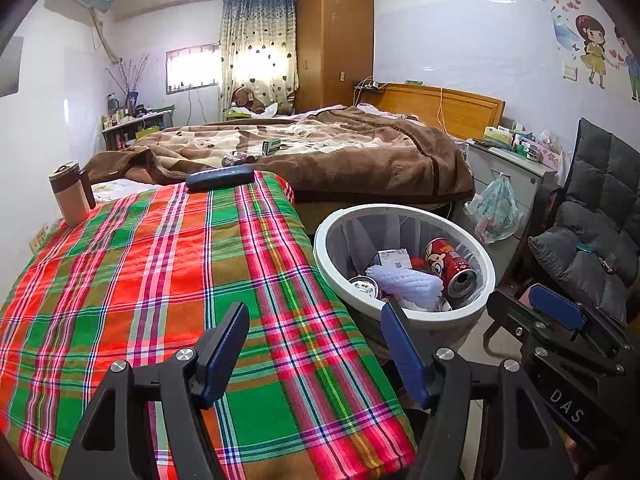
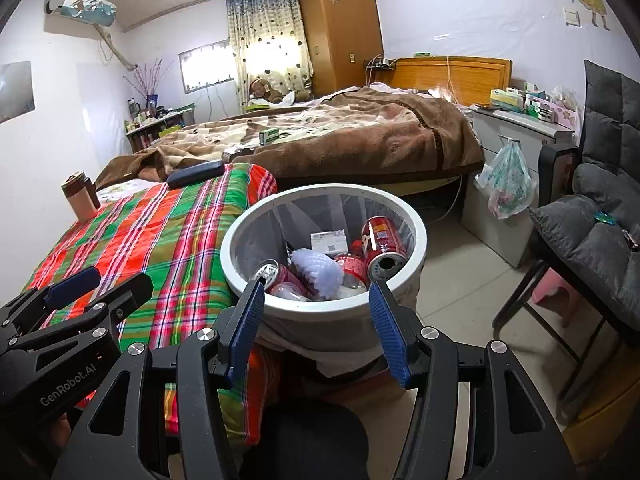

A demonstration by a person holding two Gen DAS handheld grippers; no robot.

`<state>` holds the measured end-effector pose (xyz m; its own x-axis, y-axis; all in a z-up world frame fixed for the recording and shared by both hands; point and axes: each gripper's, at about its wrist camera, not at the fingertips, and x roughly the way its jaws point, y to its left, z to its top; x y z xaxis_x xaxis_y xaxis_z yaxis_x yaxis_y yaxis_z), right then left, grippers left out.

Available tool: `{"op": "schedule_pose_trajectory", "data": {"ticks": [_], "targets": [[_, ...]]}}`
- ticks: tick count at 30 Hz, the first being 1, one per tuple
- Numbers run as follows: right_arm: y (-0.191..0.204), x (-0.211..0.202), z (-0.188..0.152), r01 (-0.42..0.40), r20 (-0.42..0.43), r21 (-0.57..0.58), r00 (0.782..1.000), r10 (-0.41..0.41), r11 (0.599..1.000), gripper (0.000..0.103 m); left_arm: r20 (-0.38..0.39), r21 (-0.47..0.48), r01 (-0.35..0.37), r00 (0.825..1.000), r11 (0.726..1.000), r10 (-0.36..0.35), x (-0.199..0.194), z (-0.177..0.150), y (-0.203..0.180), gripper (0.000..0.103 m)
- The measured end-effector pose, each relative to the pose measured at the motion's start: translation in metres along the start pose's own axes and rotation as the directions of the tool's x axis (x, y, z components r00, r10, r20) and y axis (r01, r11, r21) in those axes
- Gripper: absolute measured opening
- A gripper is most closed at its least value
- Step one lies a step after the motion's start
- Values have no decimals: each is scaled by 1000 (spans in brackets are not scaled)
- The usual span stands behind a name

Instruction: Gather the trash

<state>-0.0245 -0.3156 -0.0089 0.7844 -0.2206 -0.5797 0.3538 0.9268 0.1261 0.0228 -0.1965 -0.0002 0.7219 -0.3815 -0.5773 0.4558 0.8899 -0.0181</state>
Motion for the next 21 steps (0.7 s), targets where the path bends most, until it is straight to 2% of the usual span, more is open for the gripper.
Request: {"op": "schedule_pose_trajectory", "data": {"ticks": [21], "targets": [[0, 1, -1, 0, -1, -1, 1000, 0, 1000, 56, -8, -15, -12, 1000, 1000, 12, -3, 0, 0, 68]]}}
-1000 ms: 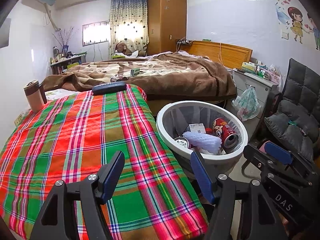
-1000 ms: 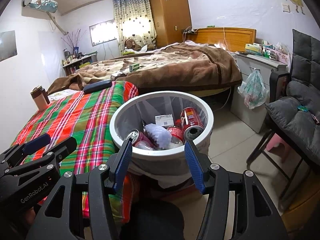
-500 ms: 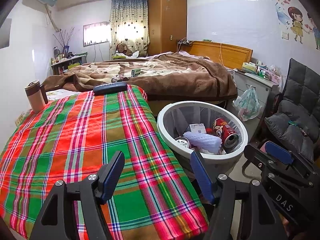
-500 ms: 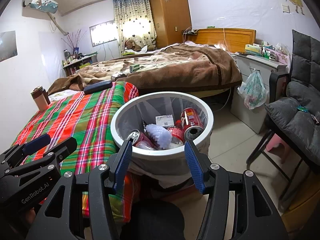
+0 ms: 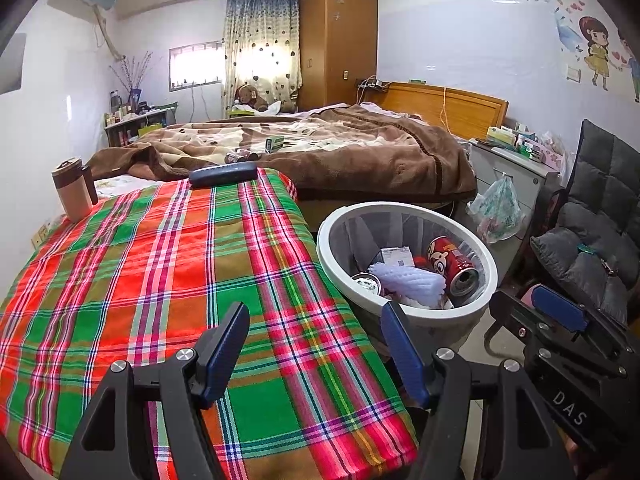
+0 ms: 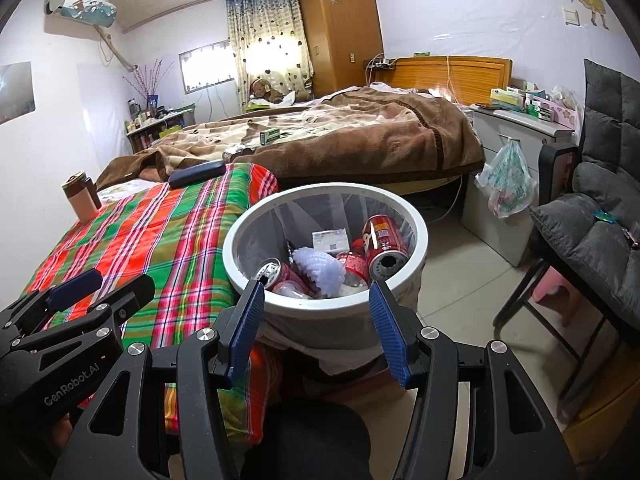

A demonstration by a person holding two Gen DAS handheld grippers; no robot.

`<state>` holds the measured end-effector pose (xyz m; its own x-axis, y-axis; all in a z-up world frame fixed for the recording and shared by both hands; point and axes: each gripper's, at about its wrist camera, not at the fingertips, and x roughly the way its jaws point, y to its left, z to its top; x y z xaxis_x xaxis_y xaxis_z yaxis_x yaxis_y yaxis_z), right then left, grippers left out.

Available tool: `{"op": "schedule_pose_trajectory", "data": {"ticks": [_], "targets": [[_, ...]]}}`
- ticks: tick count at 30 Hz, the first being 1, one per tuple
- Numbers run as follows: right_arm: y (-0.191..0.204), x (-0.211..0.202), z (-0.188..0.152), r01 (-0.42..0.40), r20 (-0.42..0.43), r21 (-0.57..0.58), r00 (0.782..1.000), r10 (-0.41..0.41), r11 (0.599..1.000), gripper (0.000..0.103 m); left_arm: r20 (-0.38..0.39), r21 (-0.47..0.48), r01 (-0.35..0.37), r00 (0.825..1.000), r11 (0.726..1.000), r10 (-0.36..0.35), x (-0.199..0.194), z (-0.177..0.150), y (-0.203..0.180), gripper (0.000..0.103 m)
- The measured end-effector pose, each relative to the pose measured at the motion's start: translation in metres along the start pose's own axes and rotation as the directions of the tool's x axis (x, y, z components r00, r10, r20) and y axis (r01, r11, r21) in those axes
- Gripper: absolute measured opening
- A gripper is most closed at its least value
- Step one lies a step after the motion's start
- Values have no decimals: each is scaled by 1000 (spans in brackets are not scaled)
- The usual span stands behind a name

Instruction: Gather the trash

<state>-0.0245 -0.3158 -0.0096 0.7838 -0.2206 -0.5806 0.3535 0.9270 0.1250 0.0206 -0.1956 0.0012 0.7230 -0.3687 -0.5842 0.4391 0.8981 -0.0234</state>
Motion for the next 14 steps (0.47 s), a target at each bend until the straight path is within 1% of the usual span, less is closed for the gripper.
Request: {"op": "schedule_pose_trajectory", "data": {"ticks": [14], "targets": [[0, -1, -1, -1, 0, -1, 1000, 1, 1000, 56, -4, -9, 1, 1000, 1000, -1, 1, -2, 1, 68]]}}
